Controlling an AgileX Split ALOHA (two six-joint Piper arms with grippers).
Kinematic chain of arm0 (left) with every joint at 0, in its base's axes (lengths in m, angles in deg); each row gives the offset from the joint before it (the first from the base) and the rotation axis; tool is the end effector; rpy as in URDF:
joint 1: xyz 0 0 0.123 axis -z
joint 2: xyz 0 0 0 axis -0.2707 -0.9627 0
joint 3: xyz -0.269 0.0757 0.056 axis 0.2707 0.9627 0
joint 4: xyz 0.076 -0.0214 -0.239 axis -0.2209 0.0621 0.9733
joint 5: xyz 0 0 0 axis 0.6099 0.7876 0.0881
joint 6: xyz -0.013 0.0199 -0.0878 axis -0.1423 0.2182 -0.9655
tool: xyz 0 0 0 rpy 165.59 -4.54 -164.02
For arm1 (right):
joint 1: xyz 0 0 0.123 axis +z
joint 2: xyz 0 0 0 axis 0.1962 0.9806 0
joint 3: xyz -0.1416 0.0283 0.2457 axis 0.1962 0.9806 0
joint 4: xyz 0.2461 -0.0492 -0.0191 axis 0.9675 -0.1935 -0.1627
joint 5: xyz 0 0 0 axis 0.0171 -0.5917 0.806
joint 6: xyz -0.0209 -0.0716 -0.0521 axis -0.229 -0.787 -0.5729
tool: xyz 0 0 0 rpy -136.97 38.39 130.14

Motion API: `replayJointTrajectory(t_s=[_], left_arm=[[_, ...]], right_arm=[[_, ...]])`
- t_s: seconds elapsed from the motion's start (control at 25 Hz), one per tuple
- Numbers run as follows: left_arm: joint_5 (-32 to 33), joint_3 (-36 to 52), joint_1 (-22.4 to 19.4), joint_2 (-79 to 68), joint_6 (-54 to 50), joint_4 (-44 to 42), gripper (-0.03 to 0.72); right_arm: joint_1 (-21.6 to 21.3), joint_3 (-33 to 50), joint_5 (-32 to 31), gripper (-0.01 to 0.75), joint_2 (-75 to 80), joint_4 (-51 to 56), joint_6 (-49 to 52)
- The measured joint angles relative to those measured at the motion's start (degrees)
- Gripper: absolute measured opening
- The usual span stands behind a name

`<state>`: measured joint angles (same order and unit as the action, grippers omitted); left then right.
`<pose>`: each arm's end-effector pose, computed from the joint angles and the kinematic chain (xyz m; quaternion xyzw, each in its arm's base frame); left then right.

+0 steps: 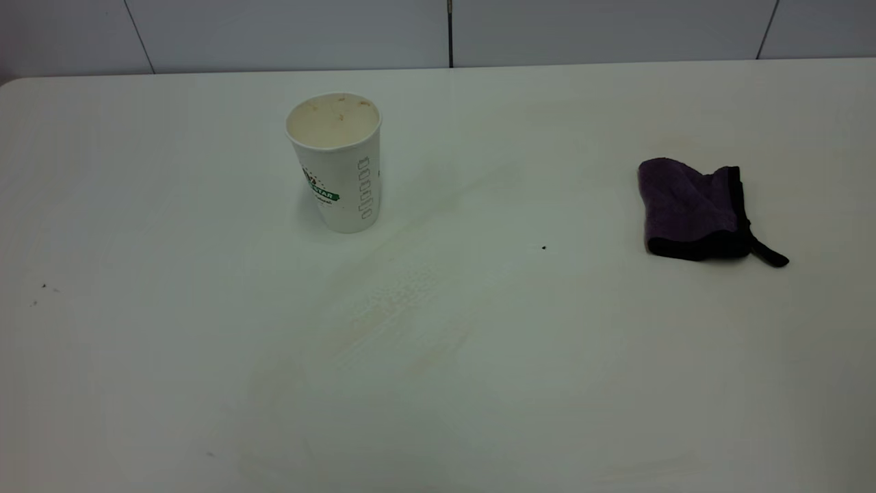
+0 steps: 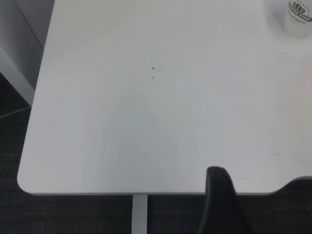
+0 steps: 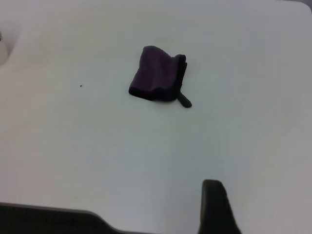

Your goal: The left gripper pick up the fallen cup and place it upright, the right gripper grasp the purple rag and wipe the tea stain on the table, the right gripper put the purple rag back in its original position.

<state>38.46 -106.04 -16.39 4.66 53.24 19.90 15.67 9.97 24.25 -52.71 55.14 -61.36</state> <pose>-0.0096 0.0038 0.2676 -0.0016 0.8702 0.0294 0.4918 -0.0077 -0.0001 0.2664 -0.0456 0.8692 0.0149 0.4922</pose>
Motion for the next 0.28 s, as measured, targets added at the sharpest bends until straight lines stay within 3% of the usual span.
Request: replayJointTrajectory(t_s=[0.28], left_arm=[[0.0, 0.0, 0.0, 0.0, 0.0, 0.0, 0.489]], right_arm=[[0.25, 0.0, 0.0, 0.501, 0.0, 0.0, 0.0]])
